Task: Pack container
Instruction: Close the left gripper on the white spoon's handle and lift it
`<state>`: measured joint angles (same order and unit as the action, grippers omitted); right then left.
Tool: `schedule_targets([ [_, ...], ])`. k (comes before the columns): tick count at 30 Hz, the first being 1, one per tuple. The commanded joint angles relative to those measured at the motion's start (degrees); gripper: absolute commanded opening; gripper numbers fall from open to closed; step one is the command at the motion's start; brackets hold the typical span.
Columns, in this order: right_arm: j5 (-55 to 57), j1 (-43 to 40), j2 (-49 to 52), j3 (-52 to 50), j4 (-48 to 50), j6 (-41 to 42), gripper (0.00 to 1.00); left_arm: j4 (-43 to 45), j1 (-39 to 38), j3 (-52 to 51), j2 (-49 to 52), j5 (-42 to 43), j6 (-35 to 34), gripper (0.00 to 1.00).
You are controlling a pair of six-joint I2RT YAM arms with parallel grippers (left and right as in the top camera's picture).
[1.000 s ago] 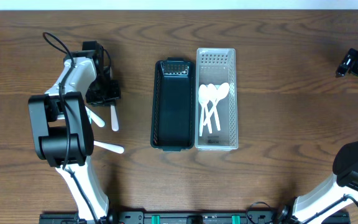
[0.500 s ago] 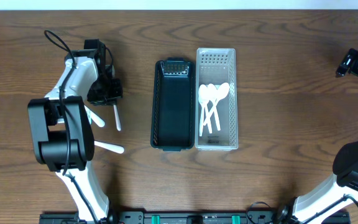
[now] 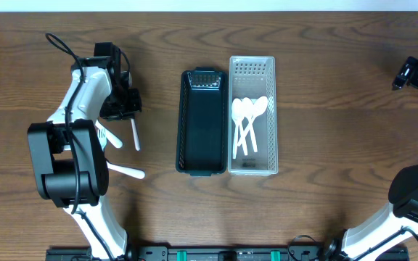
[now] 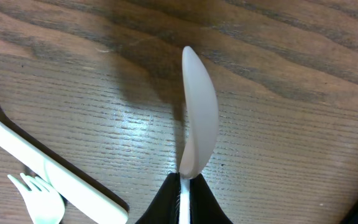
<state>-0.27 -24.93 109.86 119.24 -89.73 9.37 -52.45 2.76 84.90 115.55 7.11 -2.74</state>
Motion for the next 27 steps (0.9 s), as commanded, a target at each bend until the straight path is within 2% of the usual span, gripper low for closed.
schedule_targets([
  [1,-0.2,0.2,-0.1,-0.3,-0.1,-0.9,0.99,-0.1,-0.2,-0.2,-0.7,-0.5,0.5,0.06],
  [14,-0.2,0.2,-0.1,-0.3,-0.1,-0.9,0.99,0.9,-0.2,-0.3,-0.5,-0.5,0.6,0.06],
  [19,-0.2,0.2,-0.1,-0.3,-0.1,-0.9,0.99,1.4,-0.2,-0.3,-0.5,-4.3,0.6,0.06],
  [20,-0.2,0.2,-0.1,-0.3,-0.1,-0.9,0.99,1.6,-0.2,-0.3,-0.5,-4.8,0.5,0.1],
  [22,-0.2,0.2,-0.1,-0.3,-0.1,-0.9,0.99,2.0,-0.2,-0.3,-0.5,-4.8,0.5,0.44],
  [23,-0.2,0.2,-0.1,-0.3,-0.1,-0.9,0.99,2.3,-0.2,-0.3,-0.5,-4.8,0.5,0.56],
  [27,-0.2,0.2,-0.1,-0.3,-0.1,-1.3,0.99,3.7,0.1,-0.3,-0.5,-5.1,-0.3,0.68],
])
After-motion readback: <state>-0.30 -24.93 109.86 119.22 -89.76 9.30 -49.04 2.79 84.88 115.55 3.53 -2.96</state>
